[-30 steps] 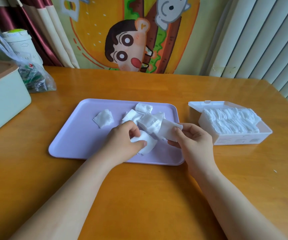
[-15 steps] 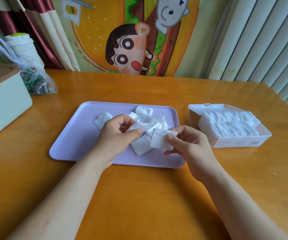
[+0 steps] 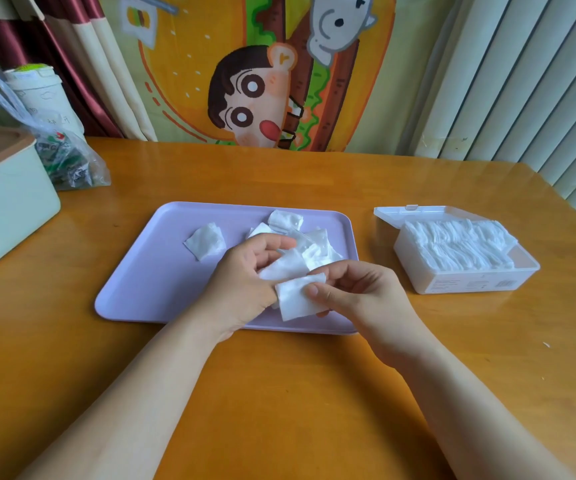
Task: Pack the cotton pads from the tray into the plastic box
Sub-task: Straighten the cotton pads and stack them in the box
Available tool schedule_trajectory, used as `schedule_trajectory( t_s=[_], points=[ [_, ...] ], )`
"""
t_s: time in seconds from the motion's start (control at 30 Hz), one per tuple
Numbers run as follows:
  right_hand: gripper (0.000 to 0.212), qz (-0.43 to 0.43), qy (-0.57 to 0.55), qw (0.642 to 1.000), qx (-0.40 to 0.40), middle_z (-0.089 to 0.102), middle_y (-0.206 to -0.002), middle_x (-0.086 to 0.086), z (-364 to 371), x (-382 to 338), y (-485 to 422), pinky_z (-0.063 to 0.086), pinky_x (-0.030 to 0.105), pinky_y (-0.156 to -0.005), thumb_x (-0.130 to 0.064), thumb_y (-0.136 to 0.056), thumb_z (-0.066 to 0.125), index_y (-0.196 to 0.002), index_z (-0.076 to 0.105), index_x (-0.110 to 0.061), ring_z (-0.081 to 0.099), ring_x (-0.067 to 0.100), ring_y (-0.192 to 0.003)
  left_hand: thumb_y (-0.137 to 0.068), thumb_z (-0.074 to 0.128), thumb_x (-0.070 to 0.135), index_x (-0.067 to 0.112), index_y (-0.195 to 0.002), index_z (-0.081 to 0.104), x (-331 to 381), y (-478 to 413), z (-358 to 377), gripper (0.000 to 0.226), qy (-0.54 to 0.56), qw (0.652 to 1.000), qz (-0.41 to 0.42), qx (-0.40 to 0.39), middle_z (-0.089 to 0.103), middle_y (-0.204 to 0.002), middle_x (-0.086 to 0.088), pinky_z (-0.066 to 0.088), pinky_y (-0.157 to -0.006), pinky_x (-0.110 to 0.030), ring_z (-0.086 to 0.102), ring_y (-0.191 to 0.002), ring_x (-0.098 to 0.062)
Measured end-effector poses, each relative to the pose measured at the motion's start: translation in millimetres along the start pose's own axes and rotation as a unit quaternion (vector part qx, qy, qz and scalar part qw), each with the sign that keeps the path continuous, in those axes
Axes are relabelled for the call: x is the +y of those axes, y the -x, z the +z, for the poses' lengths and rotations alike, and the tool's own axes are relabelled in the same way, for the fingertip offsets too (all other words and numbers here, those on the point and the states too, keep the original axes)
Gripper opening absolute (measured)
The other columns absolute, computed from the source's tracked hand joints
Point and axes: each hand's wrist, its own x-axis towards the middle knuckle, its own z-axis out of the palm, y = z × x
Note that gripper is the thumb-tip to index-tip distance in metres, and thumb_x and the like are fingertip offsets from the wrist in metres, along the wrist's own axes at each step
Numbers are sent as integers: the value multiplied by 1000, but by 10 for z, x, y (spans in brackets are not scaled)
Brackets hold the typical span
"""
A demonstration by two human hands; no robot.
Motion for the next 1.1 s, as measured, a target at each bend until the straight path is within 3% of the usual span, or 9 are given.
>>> schedule_trajectory(
  t_s=[0.13,0.33,0.43,0.57,0.73,0.8,0.93,1.03,1.1],
  points=[
    [4,6,2,999,35,75,-83,15,3,11,-10,56,28,-67,-2,-90,79,-88,76,-2,67,20,-72,-82,78,-8,27,-121,71,13,40,36,53,-4,1000,17,-24,79,-112,4,62,-93,-35,75,-106,-16],
    [7,2,18,997,81,76,-82,7,-64,5,-38,55,24,-65,-4,-90,80,-85,78,-8,66,17,-69,-98,68,2,29,-129,66,33,28,24,41,10,999,30,-8,80,-109,-2,56,-96,-55,70,-110,-37],
    [5,1,4,999,43,74,-77,10,-60,-31,-14,54,23,-65,-1,-88,81,-86,77,0,66,17,-68,-91,75,1,23,-121,63,32,23,19,39,14,1000,10,12,82,-99,-2,59,-88,-46,75,-101,-29],
    [8,-1,-4,999,50,74,-75,9,-39,-34,-13,56,24,-64,-2,-85,83,-83,76,-5,68,19,-67,-90,72,-4,15,-109,67,31,34,13,27,10,1000,-4,-8,81,-93,-6,53,-74,-35,69,-81,-20],
    [8,1,11,997,79,74,-78,11,-46,-1,-30,57,27,-64,-5,-85,85,-85,77,-4,67,19,-69,-98,63,-4,21,-129,63,78,82,74,40,26,998,-1,-61,81,-103,-1,53,-70,-16,74,-83,-6],
    [8,2,22,996,85,74,-78,10,-58,1,-36,57,27,-63,-5,-86,85,-85,77,-5,67,18,-69,-100,60,-4,23,-134,60,76,89,81,44,15,997,5,-71,81,-108,2,54,-76,-17,75,-91,-6],
    [9,13,38,995,93,74,-77,8,-80,29,-45,57,30,-64,-8,-87,85,-83,77,-9,66,18,-70,-101,60,-1,26,-133,62,44,97,74,42,-8,997,20,-75,80,-113,2,55,-101,-38,75,-110,-17],
    [10,15,42,994,102,72,-79,5,-80,42,-44,57,33,-67,-10,-87,86,-88,76,-11,65,18,-72,-100,59,-3,25,-132,63,32,92,63,43,-6,996,30,-78,80,-111,3,55,-96,-35,75,-105,-13],
    [22,15,44,994,104,72,-90,2,-90,69,-58,59,33,-75,-12,-88,86,-107,76,-17,67,16,-82,-96,61,-1,21,-133,63,62,99,48,43,11,995,35,-90,80,-95,6,52,-81,-24,71,-84,-7]
  ],
)
